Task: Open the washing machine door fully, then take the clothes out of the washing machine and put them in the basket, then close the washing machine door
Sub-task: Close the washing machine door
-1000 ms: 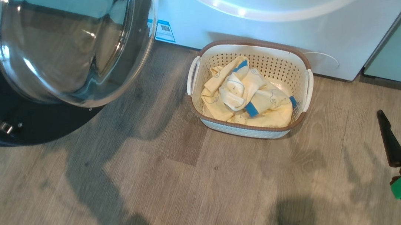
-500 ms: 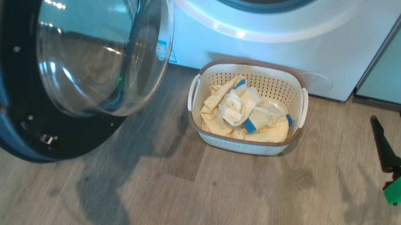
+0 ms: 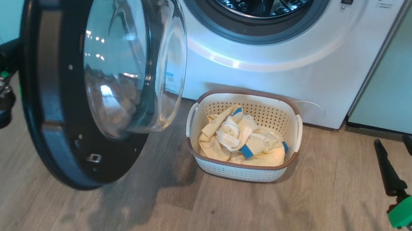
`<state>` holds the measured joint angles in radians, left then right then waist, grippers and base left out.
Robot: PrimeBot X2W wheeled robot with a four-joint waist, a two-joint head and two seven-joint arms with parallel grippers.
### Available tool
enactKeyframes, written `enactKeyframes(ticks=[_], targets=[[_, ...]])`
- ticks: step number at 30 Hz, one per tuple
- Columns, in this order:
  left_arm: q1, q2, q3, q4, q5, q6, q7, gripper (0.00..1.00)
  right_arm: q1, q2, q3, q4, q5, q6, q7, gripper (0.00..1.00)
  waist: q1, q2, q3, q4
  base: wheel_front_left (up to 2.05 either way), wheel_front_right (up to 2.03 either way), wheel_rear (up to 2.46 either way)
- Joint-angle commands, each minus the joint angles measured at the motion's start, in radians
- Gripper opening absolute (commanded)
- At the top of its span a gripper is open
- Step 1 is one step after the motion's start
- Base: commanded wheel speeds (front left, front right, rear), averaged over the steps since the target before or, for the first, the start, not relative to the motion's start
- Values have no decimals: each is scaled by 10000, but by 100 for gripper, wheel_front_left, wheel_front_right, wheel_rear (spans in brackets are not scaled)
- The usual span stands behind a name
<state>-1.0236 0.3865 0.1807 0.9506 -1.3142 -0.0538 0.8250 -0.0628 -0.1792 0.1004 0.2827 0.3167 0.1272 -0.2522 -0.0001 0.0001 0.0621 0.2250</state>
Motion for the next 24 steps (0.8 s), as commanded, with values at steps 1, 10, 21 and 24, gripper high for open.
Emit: enactKeyframes(ticks=[1,10,21,24], targets=[[-124,222,126,-584,-155,122,210,0,-140,-69,133,-266,6,35,-96,100,1,-1,-128,-147,0,0,0],[619,-415,248,-1709,-563,622,618,0,-28,59,133,-256,6,35,-96,100,1,-1,-327,-836,0,0,0],[1842,-1053,515,-3372,-905,1218,618,0,108,109,65,-253,4,35,-96,100,1,-1,-457,-1980,0,0,0],[2092,-1216,549,-3760,-932,1342,543,0,107,104,72,-258,-3,35,-96,100,1,-1,-455,-2279,0,0,0]])
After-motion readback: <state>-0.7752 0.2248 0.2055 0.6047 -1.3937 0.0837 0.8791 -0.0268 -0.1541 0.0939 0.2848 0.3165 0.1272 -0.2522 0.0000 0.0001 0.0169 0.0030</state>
